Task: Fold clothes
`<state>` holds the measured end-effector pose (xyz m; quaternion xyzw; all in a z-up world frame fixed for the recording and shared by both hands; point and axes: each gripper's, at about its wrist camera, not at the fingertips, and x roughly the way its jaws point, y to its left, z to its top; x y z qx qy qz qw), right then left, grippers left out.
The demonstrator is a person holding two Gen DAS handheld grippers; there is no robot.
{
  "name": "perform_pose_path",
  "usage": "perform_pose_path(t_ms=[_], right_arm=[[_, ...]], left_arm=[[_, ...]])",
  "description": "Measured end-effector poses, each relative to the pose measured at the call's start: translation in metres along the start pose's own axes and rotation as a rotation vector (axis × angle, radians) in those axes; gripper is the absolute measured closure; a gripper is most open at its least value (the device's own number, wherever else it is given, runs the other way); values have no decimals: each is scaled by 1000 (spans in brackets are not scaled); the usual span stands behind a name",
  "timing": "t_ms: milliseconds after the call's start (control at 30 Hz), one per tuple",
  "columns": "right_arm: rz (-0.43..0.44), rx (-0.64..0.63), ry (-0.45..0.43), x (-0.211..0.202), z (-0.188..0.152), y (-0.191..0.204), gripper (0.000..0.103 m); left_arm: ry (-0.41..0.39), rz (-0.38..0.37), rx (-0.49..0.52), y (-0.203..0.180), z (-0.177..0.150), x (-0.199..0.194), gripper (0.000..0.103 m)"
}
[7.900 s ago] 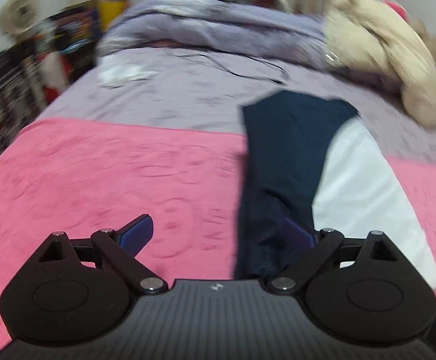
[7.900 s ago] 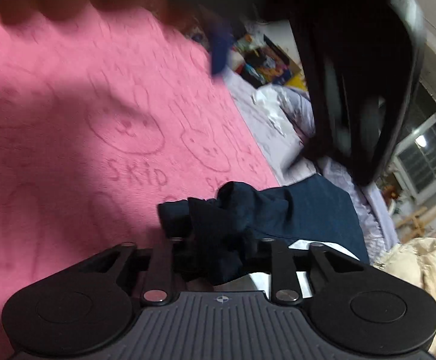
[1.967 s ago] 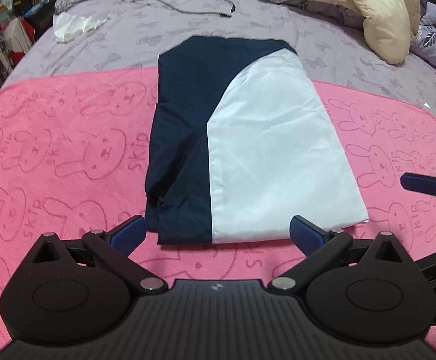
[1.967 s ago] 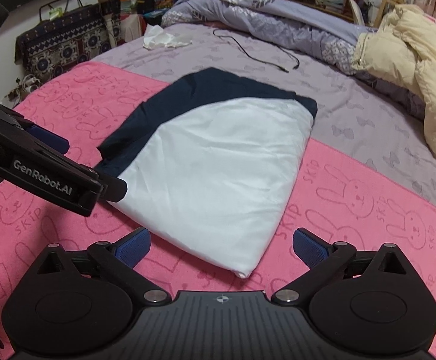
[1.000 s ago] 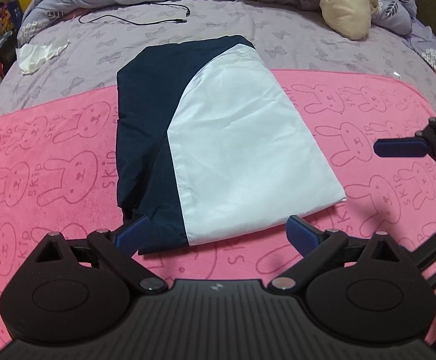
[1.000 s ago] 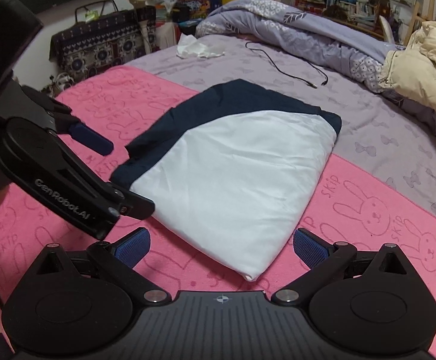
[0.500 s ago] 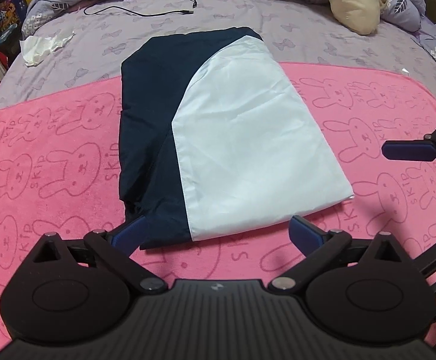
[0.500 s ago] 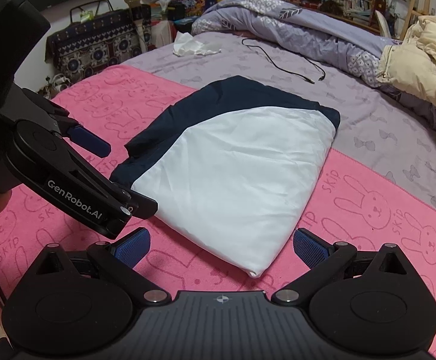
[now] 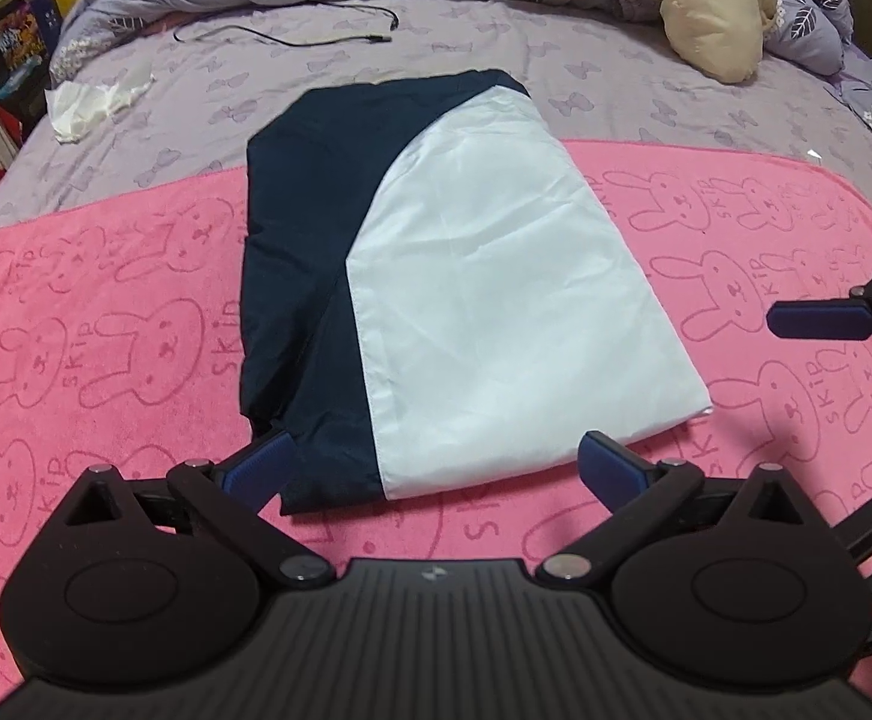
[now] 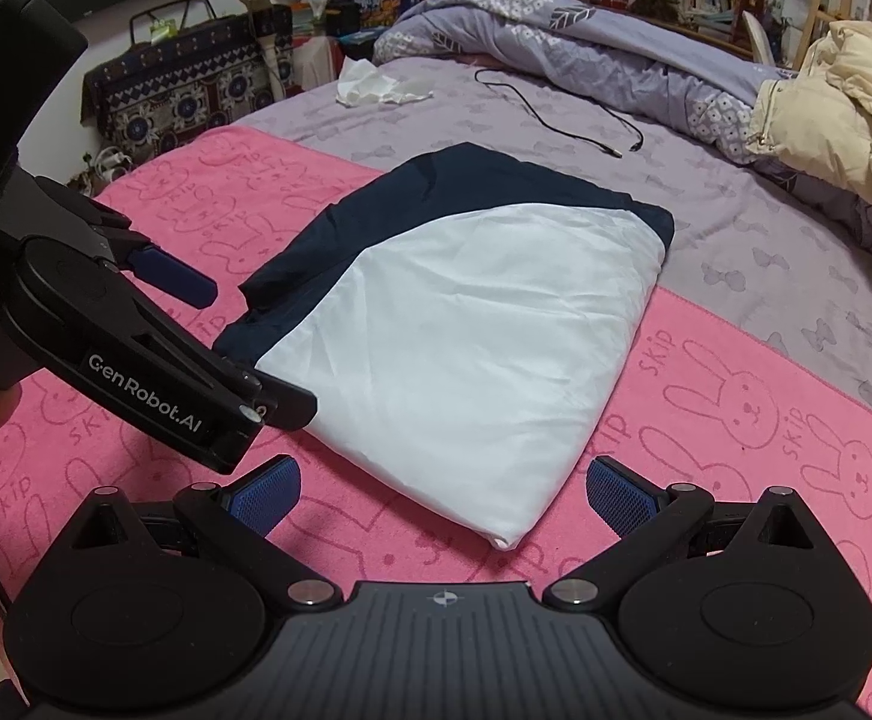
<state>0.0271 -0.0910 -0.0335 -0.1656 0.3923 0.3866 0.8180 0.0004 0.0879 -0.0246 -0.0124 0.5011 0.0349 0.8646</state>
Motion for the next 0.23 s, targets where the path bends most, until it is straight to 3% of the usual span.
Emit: perform_pose_path(t_ms=[233], right_arm=[[-2,16,8,2,0,-1,0]], left_arm=[[-48,-13,-10,3,1,-3,1]])
